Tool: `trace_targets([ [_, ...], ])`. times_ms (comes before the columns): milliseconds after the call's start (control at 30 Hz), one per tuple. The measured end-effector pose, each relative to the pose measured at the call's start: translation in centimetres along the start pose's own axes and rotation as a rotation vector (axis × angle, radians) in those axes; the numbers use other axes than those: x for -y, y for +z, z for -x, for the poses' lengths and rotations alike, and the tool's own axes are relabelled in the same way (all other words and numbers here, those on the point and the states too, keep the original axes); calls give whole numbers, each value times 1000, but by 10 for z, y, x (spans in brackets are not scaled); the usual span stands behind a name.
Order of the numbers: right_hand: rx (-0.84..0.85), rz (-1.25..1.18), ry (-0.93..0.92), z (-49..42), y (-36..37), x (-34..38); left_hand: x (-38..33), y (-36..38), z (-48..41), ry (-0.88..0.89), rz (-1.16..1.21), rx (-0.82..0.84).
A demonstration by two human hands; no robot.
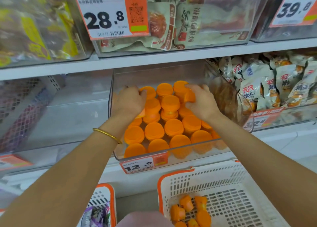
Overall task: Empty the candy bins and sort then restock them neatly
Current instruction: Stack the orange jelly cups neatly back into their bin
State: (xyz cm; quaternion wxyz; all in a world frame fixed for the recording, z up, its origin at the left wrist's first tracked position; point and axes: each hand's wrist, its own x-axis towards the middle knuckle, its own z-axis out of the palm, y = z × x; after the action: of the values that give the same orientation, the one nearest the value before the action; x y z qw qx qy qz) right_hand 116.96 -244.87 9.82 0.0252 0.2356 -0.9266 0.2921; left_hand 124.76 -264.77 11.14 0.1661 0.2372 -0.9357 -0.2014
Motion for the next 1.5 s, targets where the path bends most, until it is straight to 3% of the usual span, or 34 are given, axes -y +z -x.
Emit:
trace_targets([
  [100,34,-131,84,-1,2,0,1,3,11,56,-184,-86],
  [233,75,-104,82,-3,8,-4,1,17,23,-2,-416,43],
  [467,28,-71,73,-1,3,-13,4,23,35,94,-472,-15],
  [667,22,-41,61,-1,3,-14,5,26,43,49,-399,231],
  [767,14,-36,45,3,-7,-17,-6,18,50,80,-353,214],
  [933,-112,-240,5,52,-56,-24,-56,19,89,463,-65,-57],
  [1067,-131,-593,135,138,-95,-45,-100,39,144,857,174,-217],
  [1167,-24,-681,329,188,-87,-95,-113,83,181,1032,141,-35],
  [1300,250,-445,719,228,-21,-189,-92,167,218,860,-48,522],
  [1400,475,-170,747,255,32,-243,-58,227,234,843,-165,738],
  [1500,725,15,749,289,80,-289,-25,278,250,715,-258,867],
])
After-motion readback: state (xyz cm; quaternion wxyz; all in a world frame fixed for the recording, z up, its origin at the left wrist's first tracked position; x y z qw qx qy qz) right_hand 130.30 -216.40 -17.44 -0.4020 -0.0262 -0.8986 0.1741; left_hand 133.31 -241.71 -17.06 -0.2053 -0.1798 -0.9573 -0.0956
